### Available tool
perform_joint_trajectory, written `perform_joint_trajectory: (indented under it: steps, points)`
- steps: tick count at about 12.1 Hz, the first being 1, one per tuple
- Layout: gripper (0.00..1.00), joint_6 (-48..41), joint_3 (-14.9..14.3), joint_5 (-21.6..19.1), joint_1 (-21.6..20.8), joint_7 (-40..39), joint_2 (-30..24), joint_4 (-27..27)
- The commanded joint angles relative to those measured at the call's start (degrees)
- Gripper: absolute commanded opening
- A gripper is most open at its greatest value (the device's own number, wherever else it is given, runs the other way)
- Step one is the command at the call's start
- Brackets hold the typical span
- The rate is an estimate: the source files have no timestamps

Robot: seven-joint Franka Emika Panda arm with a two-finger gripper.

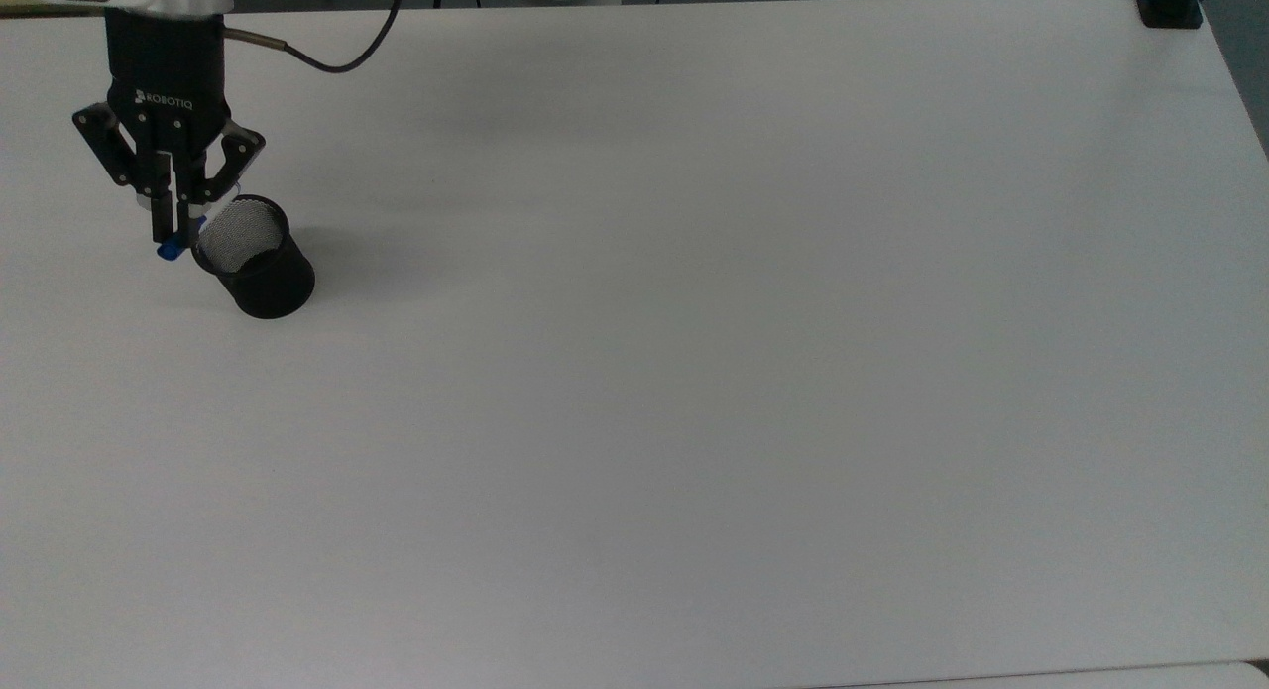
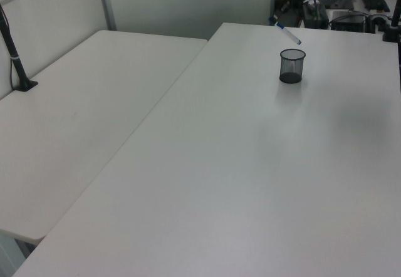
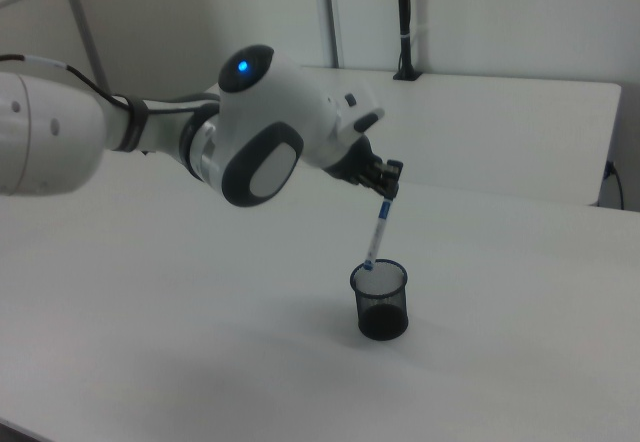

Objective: Insert the marker
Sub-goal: 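Lower the marker tip-first into the mesh cup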

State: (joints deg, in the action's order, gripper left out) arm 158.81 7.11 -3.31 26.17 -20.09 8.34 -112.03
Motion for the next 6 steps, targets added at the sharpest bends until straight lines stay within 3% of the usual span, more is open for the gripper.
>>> perform_joint_trajectory:
  steps: [1, 6]
  points:
    - [0.05, 1.9, 0.2, -1.6, 1.1, -5.6, 0.6, -1.6]
    - [0.05, 12.6, 0.2, -1.6, 1.0, -5.5, 1.8, -7.1]
